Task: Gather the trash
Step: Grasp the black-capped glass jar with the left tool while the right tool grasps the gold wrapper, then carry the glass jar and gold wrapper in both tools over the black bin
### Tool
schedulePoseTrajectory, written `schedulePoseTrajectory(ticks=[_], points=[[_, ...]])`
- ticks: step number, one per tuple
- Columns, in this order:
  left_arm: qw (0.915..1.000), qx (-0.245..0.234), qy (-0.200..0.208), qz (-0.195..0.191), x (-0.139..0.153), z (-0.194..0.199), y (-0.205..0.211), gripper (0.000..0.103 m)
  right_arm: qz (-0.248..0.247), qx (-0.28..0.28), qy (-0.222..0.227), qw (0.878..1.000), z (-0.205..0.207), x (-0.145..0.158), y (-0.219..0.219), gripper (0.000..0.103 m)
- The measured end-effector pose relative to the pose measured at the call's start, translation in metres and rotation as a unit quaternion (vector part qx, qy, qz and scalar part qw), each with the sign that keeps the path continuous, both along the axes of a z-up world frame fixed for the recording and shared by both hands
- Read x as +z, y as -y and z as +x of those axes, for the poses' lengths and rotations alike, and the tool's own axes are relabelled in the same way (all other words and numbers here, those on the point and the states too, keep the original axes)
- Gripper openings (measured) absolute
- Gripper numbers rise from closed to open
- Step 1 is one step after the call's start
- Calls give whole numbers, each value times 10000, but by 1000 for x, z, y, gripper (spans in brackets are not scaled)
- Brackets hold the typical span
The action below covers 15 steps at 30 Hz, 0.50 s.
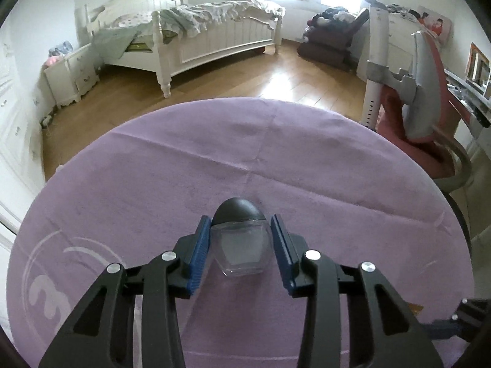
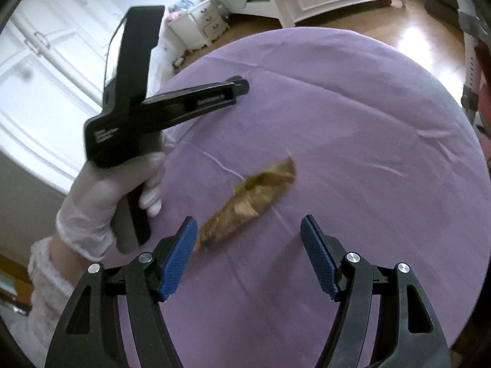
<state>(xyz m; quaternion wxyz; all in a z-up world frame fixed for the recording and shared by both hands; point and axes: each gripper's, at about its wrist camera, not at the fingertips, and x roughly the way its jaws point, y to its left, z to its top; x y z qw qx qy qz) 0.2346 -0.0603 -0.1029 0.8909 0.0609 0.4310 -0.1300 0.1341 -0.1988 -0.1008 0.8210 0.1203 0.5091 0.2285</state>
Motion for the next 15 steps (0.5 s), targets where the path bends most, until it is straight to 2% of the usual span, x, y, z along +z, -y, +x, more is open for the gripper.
schedulePoseTrajectory(ticks=[3,5,7,9,11,13,15], points=[[10000,15,-3,-23,0,-3,-6,40,-468,113,245,9985,7,3,-17,69],[9998,64,-31,-197,0,-6,-15,40,-918,212,465,9945,10,5,-32,59],[9994,105,-51,-327,1,-10,-22,40,-1347,270,669,9883,12,5,-43,40],[9986,159,-34,-494,3,-16,-31,40,-1598,255,820,9834,11,4,-47,27],[9977,181,57,-655,8,-26,-38,40,-1527,203,849,9844,12,1,-43,20],[9972,171,120,-715,14,-33,-39,40,-1255,125,781,9889,11,-1,-31,13],[9961,134,182,-858,21,-43,-41,40,-819,-24,736,9939,14,4,-15,13]])
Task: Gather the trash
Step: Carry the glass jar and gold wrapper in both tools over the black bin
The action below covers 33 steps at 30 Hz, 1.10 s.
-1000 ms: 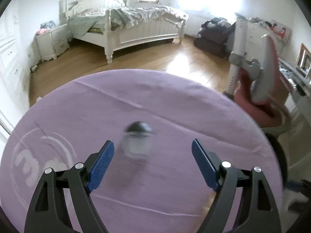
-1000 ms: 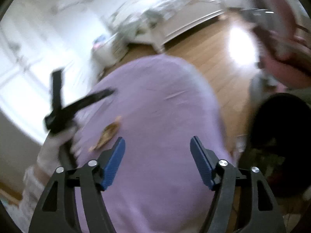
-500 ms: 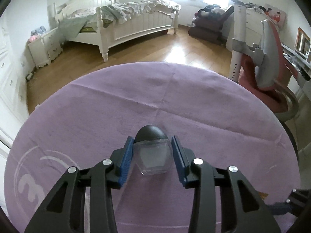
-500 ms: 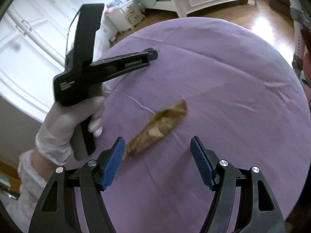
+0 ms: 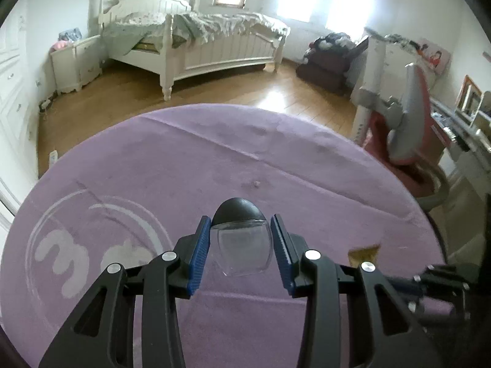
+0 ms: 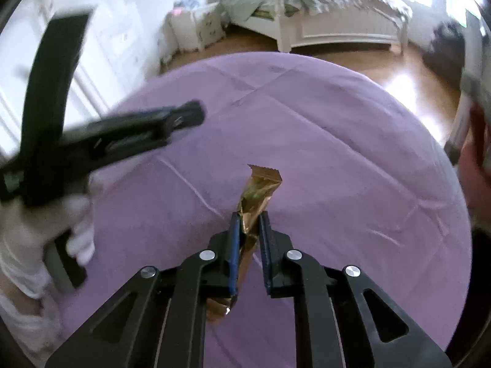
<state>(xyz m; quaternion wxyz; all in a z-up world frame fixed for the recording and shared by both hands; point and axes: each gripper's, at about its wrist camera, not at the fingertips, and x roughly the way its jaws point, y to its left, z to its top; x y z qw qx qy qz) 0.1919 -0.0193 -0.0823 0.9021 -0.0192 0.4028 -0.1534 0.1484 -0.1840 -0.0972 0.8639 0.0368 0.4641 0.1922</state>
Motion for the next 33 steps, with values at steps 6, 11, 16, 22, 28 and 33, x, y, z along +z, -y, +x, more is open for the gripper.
schedulePoseTrajectory(ticks=[6,11,16,22,28,33], points=[[9985,-363,318,-268,26,-31,26,40,1060,-559,383,9921,-21,28,65,13],[9939,-907,460,-426,44,-50,78,40,1328,-1060,659,9833,-45,49,125,13],[9841,-1566,634,-543,57,-68,145,40,1406,-1532,965,9734,-79,66,185,13],[9708,-2201,736,-614,59,-85,221,40,1355,-2184,1282,9578,-114,69,258,13],[9581,-2713,636,-661,52,-94,286,40,1358,-2836,1337,9398,-148,57,332,13],[9469,-3099,459,-720,40,-101,330,40,1339,-3273,1285,9265,-173,42,384,13]])
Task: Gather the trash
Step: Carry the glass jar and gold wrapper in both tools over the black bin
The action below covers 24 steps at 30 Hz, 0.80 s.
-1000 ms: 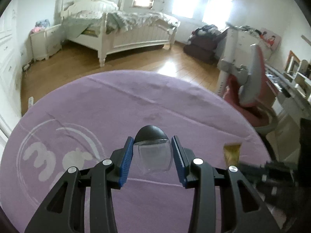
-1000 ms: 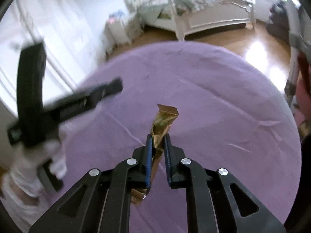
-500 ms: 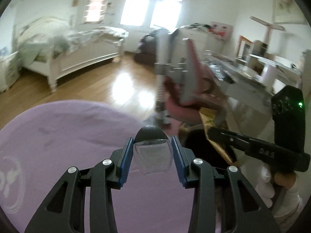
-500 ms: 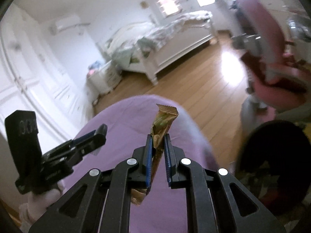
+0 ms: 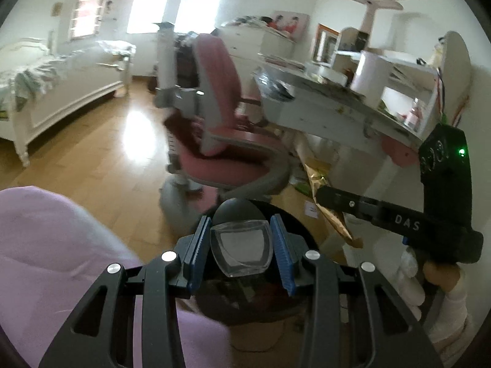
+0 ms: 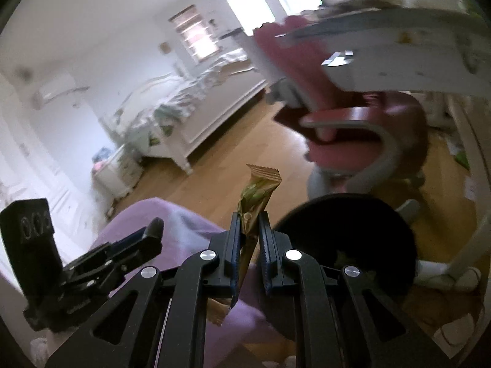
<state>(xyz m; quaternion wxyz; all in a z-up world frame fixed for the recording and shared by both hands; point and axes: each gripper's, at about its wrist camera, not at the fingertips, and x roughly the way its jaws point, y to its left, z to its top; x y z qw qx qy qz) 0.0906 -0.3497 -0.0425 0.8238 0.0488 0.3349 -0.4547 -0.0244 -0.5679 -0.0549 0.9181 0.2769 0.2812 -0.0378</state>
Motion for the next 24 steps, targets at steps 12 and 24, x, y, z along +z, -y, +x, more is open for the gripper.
schedulePoseTrajectory(ticks=[12,24], points=[[9982,-399,-354,268,-38,-6,56,40,222,-486,-269,9982,-13,-35,45,13],[9975,-399,-435,392,-50,0,82,42,437,-582,-451,9963,-11,-52,50,13]])
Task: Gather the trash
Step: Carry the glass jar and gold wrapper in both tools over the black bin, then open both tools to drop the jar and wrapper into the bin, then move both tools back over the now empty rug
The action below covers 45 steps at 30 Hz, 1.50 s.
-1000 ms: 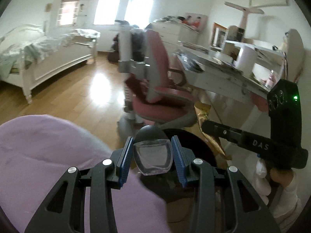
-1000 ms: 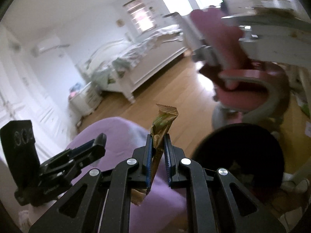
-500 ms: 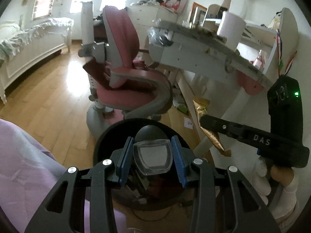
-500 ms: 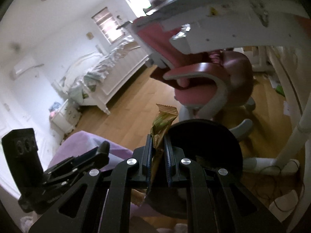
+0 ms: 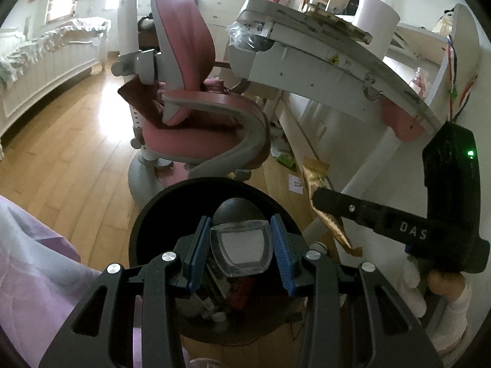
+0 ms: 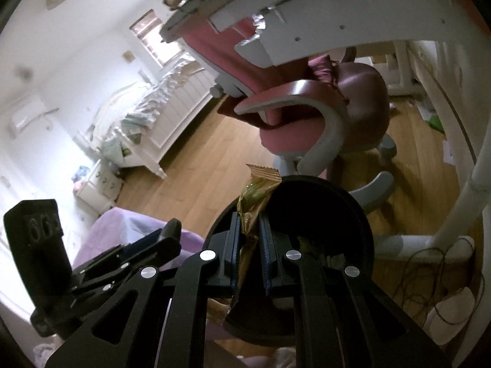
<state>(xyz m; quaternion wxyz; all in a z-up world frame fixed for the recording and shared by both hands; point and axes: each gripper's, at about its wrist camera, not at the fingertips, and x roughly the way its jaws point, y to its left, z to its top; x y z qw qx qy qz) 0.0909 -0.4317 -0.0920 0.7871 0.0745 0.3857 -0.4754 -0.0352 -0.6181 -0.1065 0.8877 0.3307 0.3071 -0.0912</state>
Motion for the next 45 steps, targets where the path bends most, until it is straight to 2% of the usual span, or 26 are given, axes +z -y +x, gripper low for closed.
schedulePoseTrajectory(ticks=[1,2,4,5,7,12,18,21,26,31,35,37,41,43,45], points=[[10000,12,-3,11,0,1,1,50,25,-21,-4,10000,0,-2,2,17],[10000,37,4,24,1,1,2,70,71,-61,-21,10000,1,-4,4,19],[9997,170,156,-10,6,0,1,92,111,-109,-17,9999,1,-7,7,24],[9994,180,280,-106,10,-2,-1,92,106,-126,-20,9999,1,-7,7,25],[9994,96,308,-137,14,-4,-2,92,105,-146,-17,9998,1,-7,7,40],[9992,63,374,-156,22,-11,-10,97,86,-130,8,9999,3,-6,-2,54],[9984,263,408,-297,36,-16,-45,97,44,70,14,10000,12,1,-23,54],[9964,639,415,-377,44,-15,-73,97,37,176,49,9998,18,7,-36,62],[9892,1274,536,-488,55,-16,-128,97,-4,494,122,9987,32,18,-67,62],[9749,2034,745,-510,63,-20,-191,97,-118,1075,212,9939,52,26,-117,62],[9586,2701,817,-389,63,-18,-243,98,-186,1648,317,9856,76,35,-175,64],[9460,3106,886,-266,61,-18,-273,98,-255,1899,449,9805,84,42,-204,72],[9241,3700,952,-33,56,-17,-319,98,-533,2381,643,9676,98,56,-263,72],[9099,4001,1091,95,54,-20,-341,98,-692,2588,754,9605,105,62,-291,72],[9002,4186,1190,155,52,-23,-360,98,-826,2698,835,9557,110,65,-313,76]])
